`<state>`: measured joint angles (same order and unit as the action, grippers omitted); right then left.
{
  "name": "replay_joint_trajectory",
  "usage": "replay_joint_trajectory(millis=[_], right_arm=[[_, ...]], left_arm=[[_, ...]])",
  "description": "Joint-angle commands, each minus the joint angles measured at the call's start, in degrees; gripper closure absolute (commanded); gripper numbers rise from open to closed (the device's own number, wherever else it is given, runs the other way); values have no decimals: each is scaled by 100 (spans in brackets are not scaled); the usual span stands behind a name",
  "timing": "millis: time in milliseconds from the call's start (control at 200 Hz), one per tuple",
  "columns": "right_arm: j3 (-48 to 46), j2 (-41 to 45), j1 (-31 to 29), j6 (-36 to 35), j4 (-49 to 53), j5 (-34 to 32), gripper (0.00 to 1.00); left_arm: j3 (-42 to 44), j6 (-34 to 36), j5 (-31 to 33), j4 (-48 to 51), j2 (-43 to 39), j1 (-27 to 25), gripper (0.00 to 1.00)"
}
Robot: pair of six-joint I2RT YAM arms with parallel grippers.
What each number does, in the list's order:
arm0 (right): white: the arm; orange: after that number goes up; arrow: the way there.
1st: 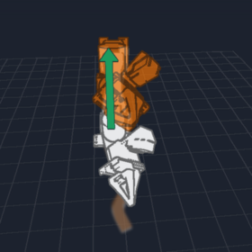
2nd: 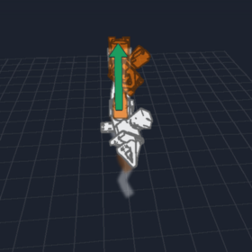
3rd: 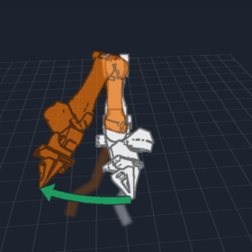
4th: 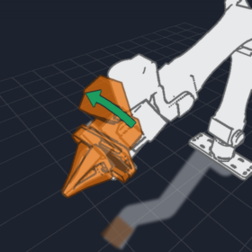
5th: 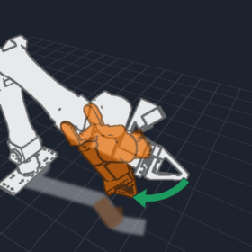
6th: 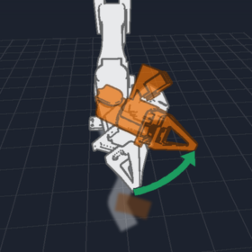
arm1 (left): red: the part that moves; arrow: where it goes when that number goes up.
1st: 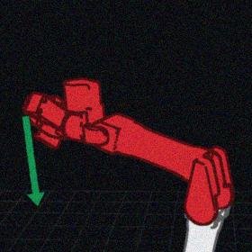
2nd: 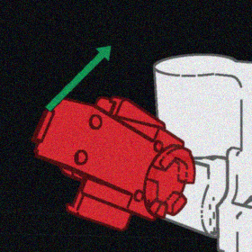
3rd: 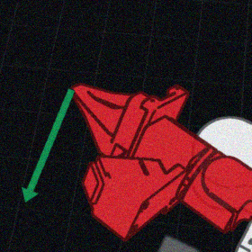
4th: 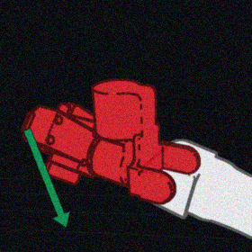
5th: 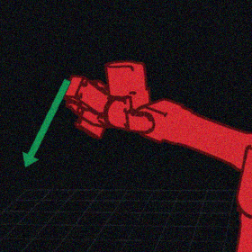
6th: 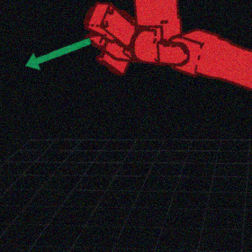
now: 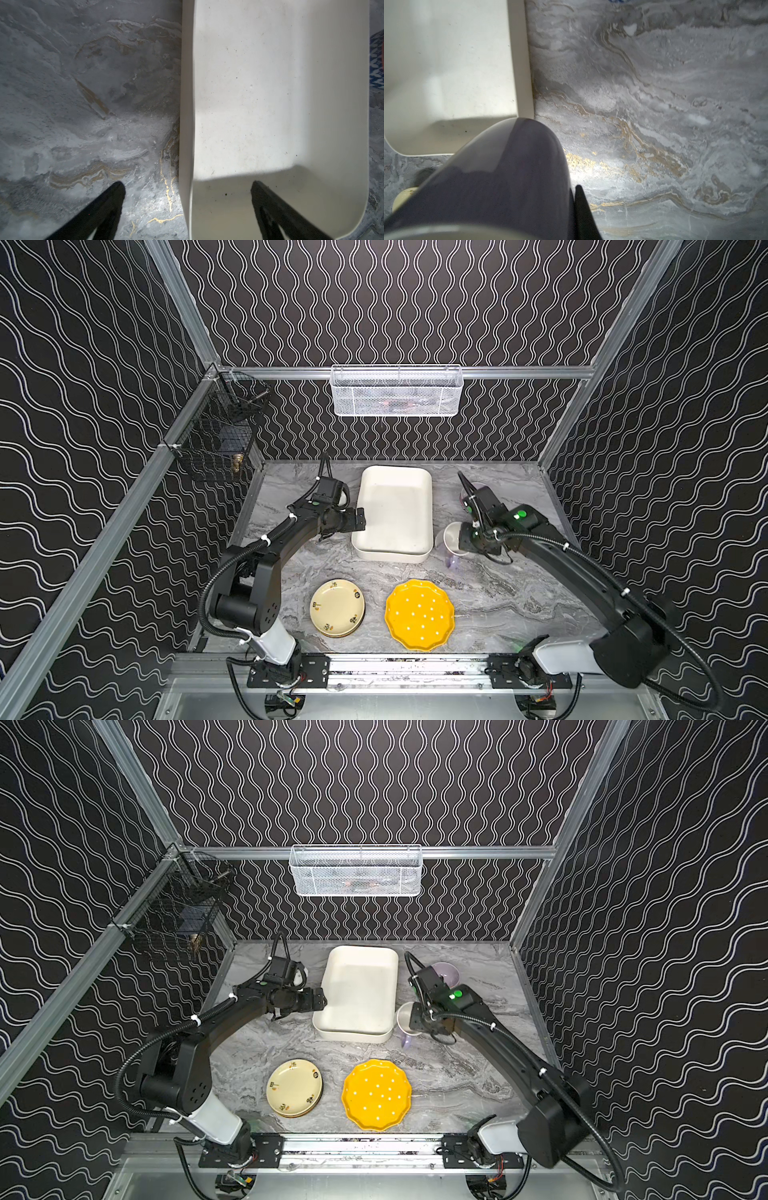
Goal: Place the mixed dishes into the plastic bin
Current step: 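Carry the mug over the cream bin with the right gripper and lower it inside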
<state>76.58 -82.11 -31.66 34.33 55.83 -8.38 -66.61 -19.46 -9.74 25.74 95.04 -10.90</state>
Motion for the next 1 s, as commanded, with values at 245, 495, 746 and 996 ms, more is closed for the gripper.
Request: replay_joint_trajectory(millis=[245,495,746,996], right_arm=[[2186,-1591,15,-539,-132,56,98],[3832,-3027,80,-840,208,248,98],[4683,-3943,113,-901,327,463,98],[4655,-4258,126,-1022,149,645,97]], left_arm=[[108,13,-319,-55,244,-65,24],[116,104,-114,104,361,-471,31],[210,61,61,152,328,-766,47],[352,-7,136,160,226,-920,65]])
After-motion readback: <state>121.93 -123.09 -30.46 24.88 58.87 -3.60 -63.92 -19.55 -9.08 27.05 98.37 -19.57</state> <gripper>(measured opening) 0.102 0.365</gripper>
